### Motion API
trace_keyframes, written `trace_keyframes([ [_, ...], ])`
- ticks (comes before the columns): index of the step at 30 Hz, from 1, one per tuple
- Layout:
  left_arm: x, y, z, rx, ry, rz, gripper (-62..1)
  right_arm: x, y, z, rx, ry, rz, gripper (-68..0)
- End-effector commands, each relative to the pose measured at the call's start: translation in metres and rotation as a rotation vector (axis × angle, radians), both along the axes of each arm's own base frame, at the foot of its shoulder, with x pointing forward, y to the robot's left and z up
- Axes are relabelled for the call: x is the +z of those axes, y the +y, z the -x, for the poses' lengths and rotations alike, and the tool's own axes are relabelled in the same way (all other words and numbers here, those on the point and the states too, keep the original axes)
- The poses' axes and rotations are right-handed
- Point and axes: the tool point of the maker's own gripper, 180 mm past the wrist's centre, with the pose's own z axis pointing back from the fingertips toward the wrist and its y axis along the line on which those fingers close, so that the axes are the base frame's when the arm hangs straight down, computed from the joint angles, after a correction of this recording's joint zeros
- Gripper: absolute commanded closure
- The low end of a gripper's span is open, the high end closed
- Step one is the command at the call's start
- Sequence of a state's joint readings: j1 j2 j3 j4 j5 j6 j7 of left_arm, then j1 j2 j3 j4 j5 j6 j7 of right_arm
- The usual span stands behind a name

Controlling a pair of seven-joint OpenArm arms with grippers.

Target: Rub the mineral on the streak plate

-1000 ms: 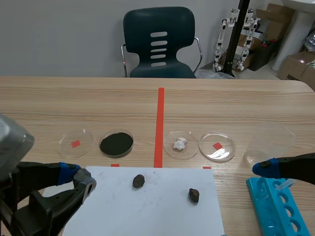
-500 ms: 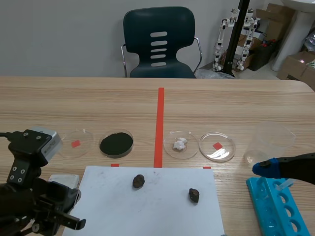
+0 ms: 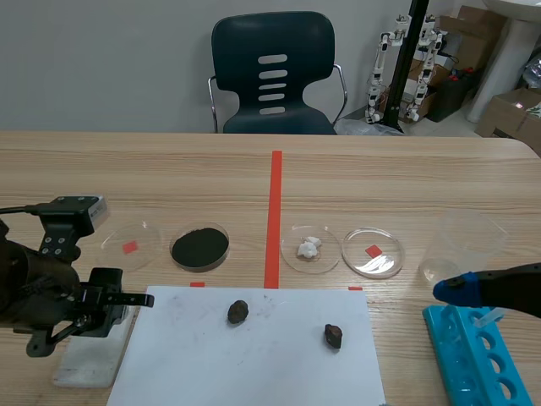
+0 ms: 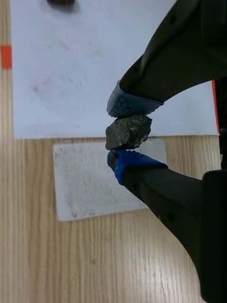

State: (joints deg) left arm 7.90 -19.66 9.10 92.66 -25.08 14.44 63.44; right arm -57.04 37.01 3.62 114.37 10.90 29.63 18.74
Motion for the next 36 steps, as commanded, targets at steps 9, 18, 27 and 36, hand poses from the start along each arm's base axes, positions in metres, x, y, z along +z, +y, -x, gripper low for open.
trace_keyframes([
  [9,-0.008,0.008,-0.021,0.049,0.022,0.0,-14.1,0.004,0.001,-0.001,0.007,-0.009,-0.013,-67.9],
  [18,-0.021,0.021,-0.029,0.083,0.058,-0.024,-14.1,0.004,0.001,-0.001,0.007,-0.009,-0.013,-67.9],
  [27,-0.034,0.03,-0.025,0.106,0.098,-0.037,-14.1,0.004,0.001,-0.001,0.007,-0.009,-0.013,-67.9],
  [36,-0.034,0.028,-0.027,0.102,0.1,-0.033,-14.1,0.004,0.001,-0.001,0.007,-0.009,-0.013,-67.9],
])
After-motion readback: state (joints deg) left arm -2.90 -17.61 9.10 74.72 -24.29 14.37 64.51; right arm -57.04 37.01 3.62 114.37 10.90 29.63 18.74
